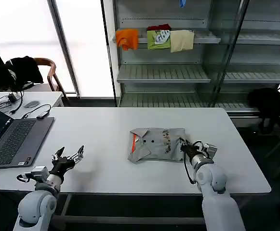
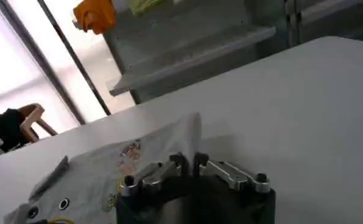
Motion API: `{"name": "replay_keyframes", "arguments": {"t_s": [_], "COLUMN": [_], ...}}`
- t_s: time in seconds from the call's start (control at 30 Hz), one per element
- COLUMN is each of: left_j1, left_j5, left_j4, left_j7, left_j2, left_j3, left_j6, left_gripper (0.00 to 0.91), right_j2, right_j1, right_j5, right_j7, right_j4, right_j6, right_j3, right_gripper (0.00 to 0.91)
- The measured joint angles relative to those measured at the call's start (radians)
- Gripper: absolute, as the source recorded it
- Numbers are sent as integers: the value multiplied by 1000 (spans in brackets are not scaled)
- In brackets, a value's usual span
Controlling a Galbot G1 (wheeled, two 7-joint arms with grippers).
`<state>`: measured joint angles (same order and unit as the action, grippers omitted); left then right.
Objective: Fold and organize the clothes.
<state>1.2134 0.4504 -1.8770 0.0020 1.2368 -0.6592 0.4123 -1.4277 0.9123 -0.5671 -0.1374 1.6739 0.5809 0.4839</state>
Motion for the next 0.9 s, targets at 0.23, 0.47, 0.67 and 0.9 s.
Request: {"name": "replay_keyframes", "arguments": {"t_s": [0.23,0.47,0.67,0.9], "left_j1": [-3,-10,-11,-15], "left_j5": [2,2,5,6], "left_j4": [0,0,12,24], "left_j7": [0,1,0,-1], "left_j2": [-1,2,6,11], "left_j3": [0,10,20,24], "left_j6": [0,1,3,2], "left_gripper": [907,907,907,907], "right_j2": [16,22,42,82], "right_j1": [27,67,112,145], "right_j5": [21,94,255,386], "right_j7": [26,75,112,120], "right_j4": [23,62,98,125], "right_j6": [-1,-7,-39,-64], "right_j3": [6,34,67,105], "right_gripper": [907,907,907,907]}}
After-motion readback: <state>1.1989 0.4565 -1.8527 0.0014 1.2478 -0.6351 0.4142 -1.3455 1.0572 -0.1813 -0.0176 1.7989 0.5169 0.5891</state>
